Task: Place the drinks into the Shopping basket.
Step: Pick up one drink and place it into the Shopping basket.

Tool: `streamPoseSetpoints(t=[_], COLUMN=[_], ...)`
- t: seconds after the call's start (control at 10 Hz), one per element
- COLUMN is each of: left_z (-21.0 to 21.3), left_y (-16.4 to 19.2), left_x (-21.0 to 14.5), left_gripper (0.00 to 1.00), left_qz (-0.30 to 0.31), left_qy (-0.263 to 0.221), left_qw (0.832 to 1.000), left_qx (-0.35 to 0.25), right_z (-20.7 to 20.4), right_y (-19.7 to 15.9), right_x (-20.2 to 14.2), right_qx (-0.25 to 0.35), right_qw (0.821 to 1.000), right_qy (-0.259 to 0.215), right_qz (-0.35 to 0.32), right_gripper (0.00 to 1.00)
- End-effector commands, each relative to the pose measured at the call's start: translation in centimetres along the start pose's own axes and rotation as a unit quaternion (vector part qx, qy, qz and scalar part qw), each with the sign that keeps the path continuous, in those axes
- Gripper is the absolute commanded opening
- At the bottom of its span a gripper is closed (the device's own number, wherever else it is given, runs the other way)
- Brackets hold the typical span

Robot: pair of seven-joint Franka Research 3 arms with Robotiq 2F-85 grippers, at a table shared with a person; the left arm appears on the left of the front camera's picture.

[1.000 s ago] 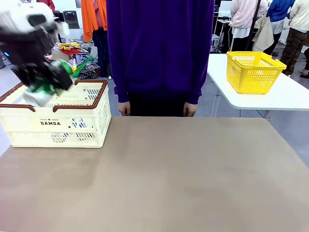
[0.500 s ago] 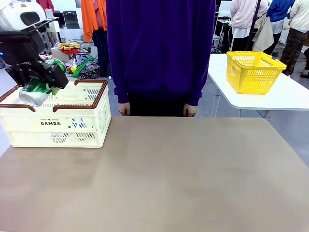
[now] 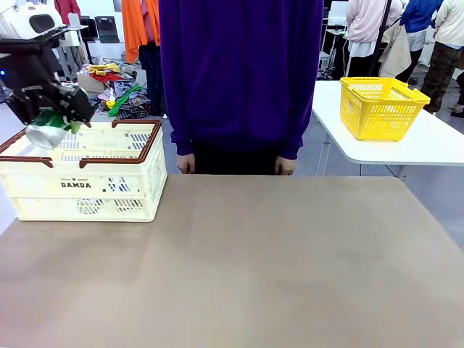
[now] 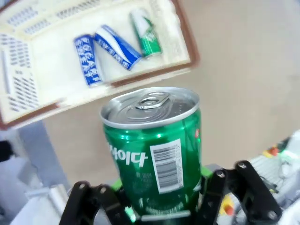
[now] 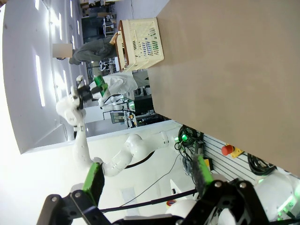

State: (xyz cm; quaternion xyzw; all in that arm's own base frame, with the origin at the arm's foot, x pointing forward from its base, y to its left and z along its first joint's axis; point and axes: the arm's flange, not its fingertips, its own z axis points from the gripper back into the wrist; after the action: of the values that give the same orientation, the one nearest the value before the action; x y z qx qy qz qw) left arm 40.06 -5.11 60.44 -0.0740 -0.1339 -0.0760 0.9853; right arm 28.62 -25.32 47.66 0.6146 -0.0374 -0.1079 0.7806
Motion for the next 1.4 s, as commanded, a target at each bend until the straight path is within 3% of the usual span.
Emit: streamPoseSetpoints(t=[0.0, 0.3, 0.5, 0.8, 1.3], left_z=[-1.9, -6.2, -8.3, -12.8, -17.8], left_y=[4.7, 12.9, 16.1, 17.9, 17.0], left_x=[6.7, 11.2, 13.6, 15.0, 14.4], left_gripper=[0.0, 0.0, 0.0, 0.0, 0.0], left_qz=[-0.011, 0.004, 0.004, 0.023, 0.047], left_qy=[0.048, 0.071, 0.079, 0.111, 0.099], left_qw=[0.999, 0.997, 0.996, 0.993, 0.991], left_qx=[-0.011, -0.018, -0.032, 0.015, 0.072], right_z=[0.1, 0.1, 0.1, 0.1, 0.1], right_y=[0.3, 0.3, 0.3, 0.3, 0.3], right_x=[-0.2, -0.2, -0.2, -0.2, -0.2], right_qx=[-0.007, -0.007, -0.007, -0.007, -0.007], right_qw=[1.0, 1.0, 1.0, 1.0, 1.0], right_qy=[0.004, 0.004, 0.004, 0.004, 0.004], right_qz=[-0.007, -0.007, -0.007, -0.007, -0.007], right_gripper=[1.0, 1.0, 1.0, 1.0, 1.0])
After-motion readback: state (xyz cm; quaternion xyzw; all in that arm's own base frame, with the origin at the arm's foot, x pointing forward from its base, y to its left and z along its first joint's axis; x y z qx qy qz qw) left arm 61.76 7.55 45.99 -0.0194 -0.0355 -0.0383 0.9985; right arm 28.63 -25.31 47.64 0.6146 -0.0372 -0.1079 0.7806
